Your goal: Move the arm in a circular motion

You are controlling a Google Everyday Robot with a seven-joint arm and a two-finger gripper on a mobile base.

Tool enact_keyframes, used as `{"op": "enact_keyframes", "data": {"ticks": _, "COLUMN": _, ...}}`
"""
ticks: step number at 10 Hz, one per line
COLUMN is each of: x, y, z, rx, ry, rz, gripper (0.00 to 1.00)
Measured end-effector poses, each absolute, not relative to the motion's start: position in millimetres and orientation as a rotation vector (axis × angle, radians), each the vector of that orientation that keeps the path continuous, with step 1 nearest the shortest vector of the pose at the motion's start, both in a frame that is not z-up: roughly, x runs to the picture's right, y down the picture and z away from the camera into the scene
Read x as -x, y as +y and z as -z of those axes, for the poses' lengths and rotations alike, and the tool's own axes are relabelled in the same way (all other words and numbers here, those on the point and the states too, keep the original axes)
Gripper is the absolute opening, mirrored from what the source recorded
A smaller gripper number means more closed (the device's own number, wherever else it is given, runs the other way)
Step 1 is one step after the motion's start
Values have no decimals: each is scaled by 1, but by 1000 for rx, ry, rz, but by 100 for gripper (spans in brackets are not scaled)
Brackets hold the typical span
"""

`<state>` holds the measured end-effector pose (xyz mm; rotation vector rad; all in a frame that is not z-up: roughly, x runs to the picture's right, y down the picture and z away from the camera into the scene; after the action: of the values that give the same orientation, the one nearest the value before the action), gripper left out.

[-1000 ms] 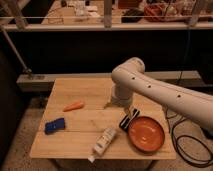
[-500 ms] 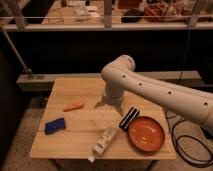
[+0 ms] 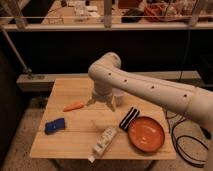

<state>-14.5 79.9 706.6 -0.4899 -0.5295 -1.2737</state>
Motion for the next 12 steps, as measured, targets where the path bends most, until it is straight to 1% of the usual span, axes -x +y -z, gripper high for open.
{"op": "enact_keyframes", "data": {"ticks": 7, "x": 13, "y": -4, "z": -793, "rx": 451, "ry": -557, "rz": 1252, "gripper": 80}}
{"op": "enact_keyframes", "data": {"ticks": 9, "x": -11, "y": -18, "z": -817, "rx": 467, "ry": -548, "rz": 1183, "gripper": 80}}
{"op": "enact_keyframes", "data": {"ticks": 12, "x": -77, "y": -19, "z": -844, "rx": 512, "ry": -507, "rz": 1035, "gripper": 80}}
